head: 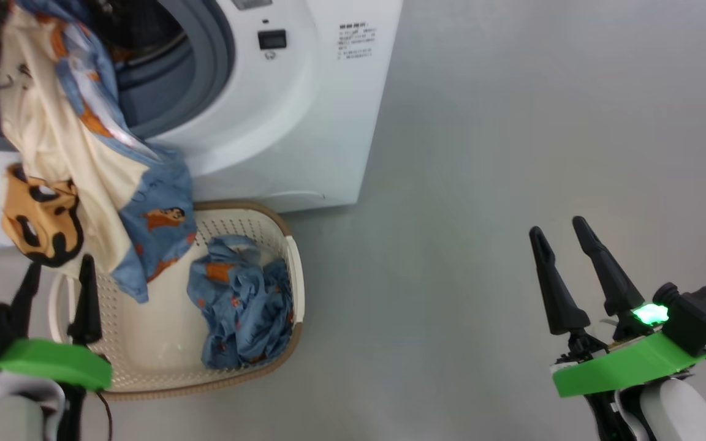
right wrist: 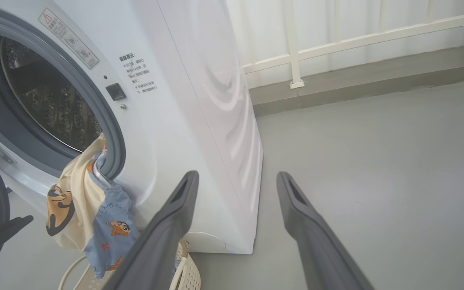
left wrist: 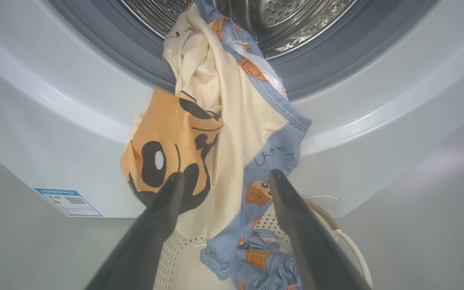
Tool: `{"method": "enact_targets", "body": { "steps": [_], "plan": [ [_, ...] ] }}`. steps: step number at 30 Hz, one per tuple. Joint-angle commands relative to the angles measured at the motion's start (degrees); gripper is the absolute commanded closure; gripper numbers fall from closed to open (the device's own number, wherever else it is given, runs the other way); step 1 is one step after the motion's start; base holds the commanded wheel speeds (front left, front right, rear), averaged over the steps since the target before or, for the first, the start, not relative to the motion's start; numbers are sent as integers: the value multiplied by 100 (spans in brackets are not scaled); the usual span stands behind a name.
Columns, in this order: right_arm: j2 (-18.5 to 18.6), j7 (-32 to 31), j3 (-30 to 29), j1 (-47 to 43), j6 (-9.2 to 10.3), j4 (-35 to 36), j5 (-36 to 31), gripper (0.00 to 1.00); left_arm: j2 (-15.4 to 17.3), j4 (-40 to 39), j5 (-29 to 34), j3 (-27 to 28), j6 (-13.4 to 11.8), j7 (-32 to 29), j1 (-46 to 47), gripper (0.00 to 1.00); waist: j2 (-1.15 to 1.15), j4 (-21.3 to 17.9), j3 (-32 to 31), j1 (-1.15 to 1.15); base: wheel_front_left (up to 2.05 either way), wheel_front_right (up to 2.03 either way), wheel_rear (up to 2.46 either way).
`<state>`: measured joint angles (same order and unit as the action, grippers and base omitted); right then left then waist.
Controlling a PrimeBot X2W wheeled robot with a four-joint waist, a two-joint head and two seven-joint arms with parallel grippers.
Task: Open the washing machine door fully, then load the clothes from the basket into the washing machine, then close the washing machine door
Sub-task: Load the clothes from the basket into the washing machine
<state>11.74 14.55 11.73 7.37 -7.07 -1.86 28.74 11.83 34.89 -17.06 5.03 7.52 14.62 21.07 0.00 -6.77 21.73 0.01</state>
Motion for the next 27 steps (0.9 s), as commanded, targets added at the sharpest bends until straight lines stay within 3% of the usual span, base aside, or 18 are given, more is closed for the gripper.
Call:
{"method": "enact_targets", "body": {
  "steps": [1,14,27],
  "plan": [
    [23,45,166,124,-42,153,-25,0,306,98,-88,83,-3,38,260,0,0,-114,333,-1,0,0,0],
    [-37,45,243,446,-42,232,-105,0,1024,1289,-747,-563,-3,38,1652,0,0,-268,1065,-1,0,0,0],
    [-85,45,383,682,-42,272,-152,0,1450,1307,-1955,-1766,-3,38,2338,0,0,-398,1445,-1,0,0,0]
  ]
}}
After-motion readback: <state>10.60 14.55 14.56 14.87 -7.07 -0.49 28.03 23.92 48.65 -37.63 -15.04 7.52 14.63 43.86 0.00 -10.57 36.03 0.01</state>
